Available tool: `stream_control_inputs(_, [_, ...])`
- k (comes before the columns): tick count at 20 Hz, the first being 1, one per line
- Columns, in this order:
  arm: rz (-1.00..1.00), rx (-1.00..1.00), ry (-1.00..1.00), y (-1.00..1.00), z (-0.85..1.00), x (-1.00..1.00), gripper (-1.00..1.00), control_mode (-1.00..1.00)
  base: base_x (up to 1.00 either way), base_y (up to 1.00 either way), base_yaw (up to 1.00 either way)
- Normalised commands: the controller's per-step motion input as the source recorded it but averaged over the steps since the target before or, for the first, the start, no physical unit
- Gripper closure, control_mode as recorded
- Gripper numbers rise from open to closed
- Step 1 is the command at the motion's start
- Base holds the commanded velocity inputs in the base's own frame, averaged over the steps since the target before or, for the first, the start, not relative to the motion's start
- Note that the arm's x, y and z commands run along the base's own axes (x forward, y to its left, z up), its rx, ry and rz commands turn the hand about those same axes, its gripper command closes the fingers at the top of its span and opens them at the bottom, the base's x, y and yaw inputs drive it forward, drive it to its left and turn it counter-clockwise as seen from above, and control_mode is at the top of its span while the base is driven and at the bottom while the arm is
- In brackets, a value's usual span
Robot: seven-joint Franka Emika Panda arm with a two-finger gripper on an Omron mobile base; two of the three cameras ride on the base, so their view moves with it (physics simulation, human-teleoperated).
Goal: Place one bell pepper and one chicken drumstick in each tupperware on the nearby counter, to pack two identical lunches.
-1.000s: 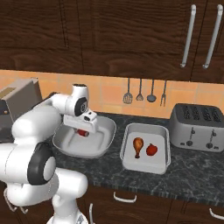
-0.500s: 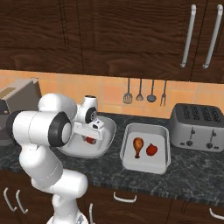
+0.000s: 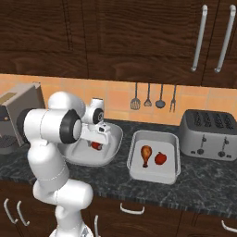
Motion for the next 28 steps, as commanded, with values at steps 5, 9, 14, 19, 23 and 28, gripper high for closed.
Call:
stream_control_inputs(5, [0.00, -0.08, 0.03, 0.00, 0.34, -0.05, -1.00, -1.00, 0.00, 0.00, 0.00])
stream_control_inputs(9, [0.00, -0.03, 0.06, 0.00, 0.07, -0.16, -1.00, -1.00, 0.00, 0.00, 0.00])
stream_control_inputs(14, [0.00, -0.02, 0.05, 0.00, 0.12, -0.56, -1.00, -1.00, 0.00, 0.00, 0.00])
stream_control_inputs(19, [0.00, 0.00, 0.05, 0.00, 0.05, -1.00, -1.00, -1.00, 0.00, 0.00, 0.00])
stream_control_inputs(23, [0.00, 0.00, 0.02, 0.00, 0.00, -1.00, -1.00, -1.00, 0.00, 0.00, 0.00])
stream_control_inputs(28, [0.00, 0.00, 0.00, 0.00, 0.42, -1.00, -1.00, -1.00, 0.00, 0.00, 0.00])
